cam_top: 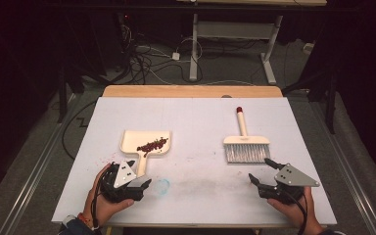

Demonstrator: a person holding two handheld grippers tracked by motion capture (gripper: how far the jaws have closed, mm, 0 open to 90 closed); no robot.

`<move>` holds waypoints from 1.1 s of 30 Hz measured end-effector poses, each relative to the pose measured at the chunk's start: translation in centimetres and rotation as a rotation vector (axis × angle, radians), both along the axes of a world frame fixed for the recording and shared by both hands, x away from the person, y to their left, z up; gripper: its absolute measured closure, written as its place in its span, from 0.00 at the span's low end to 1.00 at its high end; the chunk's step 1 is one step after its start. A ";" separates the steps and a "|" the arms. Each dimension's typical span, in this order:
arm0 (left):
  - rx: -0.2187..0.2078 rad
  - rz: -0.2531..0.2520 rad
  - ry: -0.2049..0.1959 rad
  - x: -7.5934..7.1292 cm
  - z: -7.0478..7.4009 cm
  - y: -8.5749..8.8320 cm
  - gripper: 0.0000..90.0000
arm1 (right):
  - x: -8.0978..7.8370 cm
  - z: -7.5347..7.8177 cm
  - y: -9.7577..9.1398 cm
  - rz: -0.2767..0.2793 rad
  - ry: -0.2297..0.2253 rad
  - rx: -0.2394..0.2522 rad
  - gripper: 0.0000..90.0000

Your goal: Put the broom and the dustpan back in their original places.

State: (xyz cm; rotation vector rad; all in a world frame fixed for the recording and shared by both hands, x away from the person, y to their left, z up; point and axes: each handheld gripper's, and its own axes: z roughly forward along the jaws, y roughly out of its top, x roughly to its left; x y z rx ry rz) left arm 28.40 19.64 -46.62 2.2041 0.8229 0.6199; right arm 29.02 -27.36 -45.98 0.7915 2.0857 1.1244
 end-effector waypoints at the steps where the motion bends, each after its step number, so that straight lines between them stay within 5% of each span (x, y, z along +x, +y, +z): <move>1: 0.001 -0.001 -0.002 0.0 0.0 0.0 0.22 | 0.0 -0.1 0.0 0.004 0.004 -0.001 0.30; 33: 0.021 -0.010 -0.011 -0.5 -0.1 0.1 0.22 | -0.6 0.8 0.7 0.036 -0.043 -0.007 0.30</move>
